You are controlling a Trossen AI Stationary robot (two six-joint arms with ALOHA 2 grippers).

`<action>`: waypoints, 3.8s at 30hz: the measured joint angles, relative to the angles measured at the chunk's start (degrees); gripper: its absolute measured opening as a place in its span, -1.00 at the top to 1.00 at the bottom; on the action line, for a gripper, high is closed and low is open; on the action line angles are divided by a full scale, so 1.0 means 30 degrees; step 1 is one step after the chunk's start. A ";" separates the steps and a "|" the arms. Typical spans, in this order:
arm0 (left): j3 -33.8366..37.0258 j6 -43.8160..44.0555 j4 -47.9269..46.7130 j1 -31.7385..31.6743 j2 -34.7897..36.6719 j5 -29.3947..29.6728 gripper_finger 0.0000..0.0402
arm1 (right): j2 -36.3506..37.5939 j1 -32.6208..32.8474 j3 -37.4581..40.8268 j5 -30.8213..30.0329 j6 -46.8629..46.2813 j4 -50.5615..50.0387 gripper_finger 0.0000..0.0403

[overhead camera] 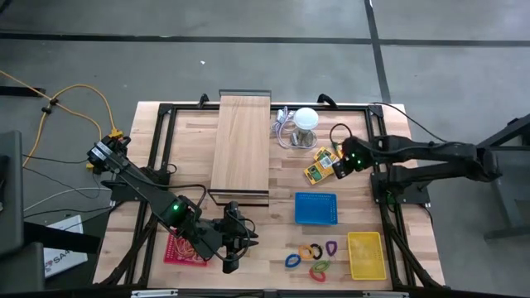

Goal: Pick & Place Office Desk Supplies
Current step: Put the bottom yellow crayon box into the blue bin

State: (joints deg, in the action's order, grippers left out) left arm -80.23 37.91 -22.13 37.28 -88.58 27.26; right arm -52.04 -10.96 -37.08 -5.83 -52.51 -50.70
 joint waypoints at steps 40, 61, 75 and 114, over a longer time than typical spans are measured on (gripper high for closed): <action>0.0000 0.0000 -0.0022 -0.0002 0.0000 0.0001 0.62 | -0.0783 1.2479 0.8072 -1.9487 -2.0066 1.5157 0.45; 0.0000 0.0000 -0.0022 0.0005 0.0000 0.0001 0.62 | -0.0819 1.4154 0.8065 -2.1894 -2.1084 1.5789 0.45; 0.0000 0.0000 -0.0015 0.0005 0.0000 0.0001 0.62 | -0.1141 1.3395 0.6875 -2.0069 -1.2196 2.2428 0.45; 0.0007 0.0000 0.0332 -0.0002 -0.0003 -0.0003 0.62 | -0.5526 1.6096 0.3883 -2.1148 -3.1462 0.7323 0.45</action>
State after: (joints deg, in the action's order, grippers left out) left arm -80.20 37.91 -21.13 37.28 -88.59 27.25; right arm -68.62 37.33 -25.43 -69.27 -146.90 -28.73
